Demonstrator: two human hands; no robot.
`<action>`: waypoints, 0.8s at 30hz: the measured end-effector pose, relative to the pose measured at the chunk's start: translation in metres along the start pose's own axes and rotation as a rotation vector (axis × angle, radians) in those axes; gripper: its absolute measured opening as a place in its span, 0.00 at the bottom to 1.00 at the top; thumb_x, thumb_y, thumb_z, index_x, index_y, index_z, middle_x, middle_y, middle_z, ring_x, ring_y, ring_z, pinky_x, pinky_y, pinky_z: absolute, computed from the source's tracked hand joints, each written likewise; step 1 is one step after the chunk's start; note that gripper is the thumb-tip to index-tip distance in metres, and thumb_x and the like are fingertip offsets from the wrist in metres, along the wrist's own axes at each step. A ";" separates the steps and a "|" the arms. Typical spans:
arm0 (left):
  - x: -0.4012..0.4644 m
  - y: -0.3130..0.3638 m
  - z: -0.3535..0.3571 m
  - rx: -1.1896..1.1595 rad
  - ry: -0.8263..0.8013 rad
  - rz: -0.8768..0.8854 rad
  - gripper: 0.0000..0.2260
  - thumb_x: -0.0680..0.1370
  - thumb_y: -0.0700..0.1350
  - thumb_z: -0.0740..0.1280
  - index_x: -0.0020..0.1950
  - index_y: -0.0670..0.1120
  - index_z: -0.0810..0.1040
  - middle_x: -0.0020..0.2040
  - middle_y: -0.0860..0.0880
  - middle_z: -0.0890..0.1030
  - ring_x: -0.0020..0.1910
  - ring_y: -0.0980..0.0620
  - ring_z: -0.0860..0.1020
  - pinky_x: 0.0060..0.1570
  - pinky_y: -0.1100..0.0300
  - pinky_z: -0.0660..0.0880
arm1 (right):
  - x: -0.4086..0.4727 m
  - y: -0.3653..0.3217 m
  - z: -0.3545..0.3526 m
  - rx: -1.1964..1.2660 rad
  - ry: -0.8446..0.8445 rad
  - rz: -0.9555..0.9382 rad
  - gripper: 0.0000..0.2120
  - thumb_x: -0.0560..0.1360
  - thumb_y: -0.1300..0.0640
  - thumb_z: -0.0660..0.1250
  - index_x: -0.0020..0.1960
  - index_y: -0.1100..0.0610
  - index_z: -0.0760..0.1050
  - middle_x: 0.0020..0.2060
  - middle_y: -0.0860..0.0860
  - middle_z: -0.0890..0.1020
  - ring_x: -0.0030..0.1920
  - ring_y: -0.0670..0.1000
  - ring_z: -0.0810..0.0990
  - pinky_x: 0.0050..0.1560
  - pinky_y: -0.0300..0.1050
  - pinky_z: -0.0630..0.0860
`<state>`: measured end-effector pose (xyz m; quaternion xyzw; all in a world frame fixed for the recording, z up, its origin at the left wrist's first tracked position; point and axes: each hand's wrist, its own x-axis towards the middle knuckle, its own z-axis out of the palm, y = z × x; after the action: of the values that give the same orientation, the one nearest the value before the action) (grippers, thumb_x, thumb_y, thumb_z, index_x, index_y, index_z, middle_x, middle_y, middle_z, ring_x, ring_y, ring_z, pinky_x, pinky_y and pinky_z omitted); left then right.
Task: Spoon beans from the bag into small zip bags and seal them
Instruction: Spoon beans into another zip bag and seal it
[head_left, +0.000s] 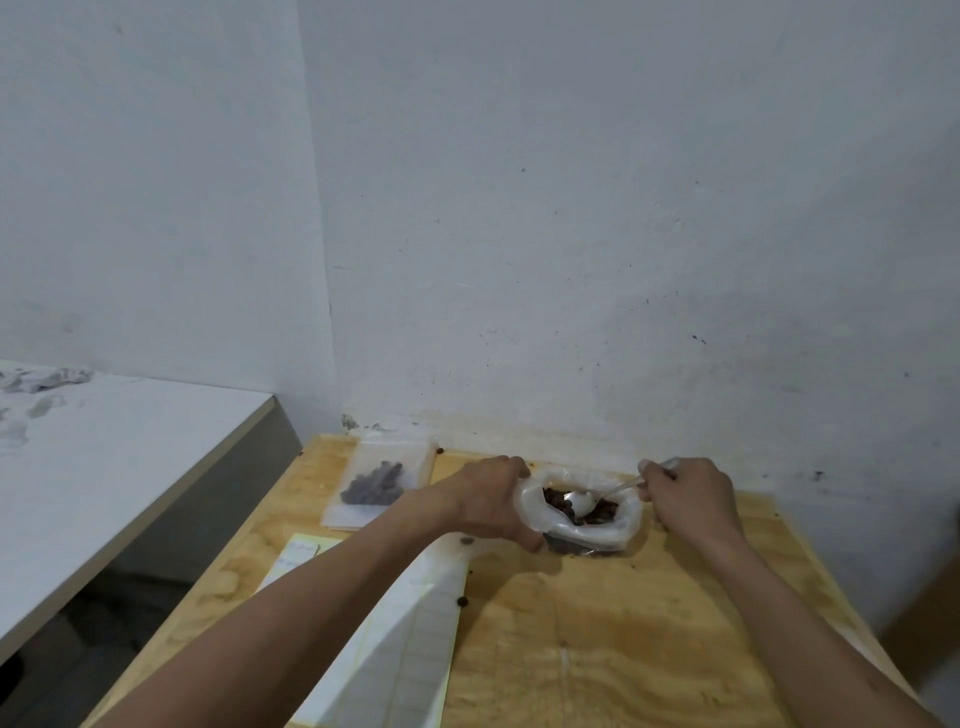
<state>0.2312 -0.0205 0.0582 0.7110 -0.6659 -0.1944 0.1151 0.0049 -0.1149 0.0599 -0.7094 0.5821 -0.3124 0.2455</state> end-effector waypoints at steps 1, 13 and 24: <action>0.001 0.001 0.001 -0.009 -0.003 0.001 0.42 0.65 0.59 0.80 0.73 0.46 0.68 0.62 0.50 0.76 0.57 0.48 0.76 0.59 0.51 0.77 | -0.003 0.000 0.004 0.048 -0.024 0.044 0.18 0.80 0.54 0.67 0.36 0.60 0.84 0.33 0.53 0.86 0.32 0.53 0.83 0.36 0.45 0.77; -0.003 -0.011 -0.007 -0.128 0.060 0.012 0.39 0.64 0.59 0.81 0.70 0.48 0.71 0.60 0.52 0.78 0.55 0.51 0.77 0.49 0.59 0.76 | -0.001 -0.002 0.001 0.439 -0.113 0.420 0.09 0.78 0.60 0.68 0.42 0.65 0.81 0.33 0.55 0.83 0.27 0.51 0.74 0.25 0.41 0.70; -0.015 -0.021 -0.021 -0.274 0.222 0.037 0.42 0.67 0.59 0.80 0.75 0.48 0.66 0.68 0.53 0.73 0.60 0.55 0.72 0.56 0.61 0.71 | 0.009 -0.047 -0.028 0.501 -0.112 0.286 0.08 0.77 0.58 0.69 0.44 0.63 0.81 0.31 0.53 0.83 0.26 0.50 0.74 0.26 0.42 0.71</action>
<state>0.2585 -0.0060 0.0700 0.6933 -0.6294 -0.2015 0.2873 0.0175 -0.1135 0.1137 -0.5536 0.5665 -0.3689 0.4863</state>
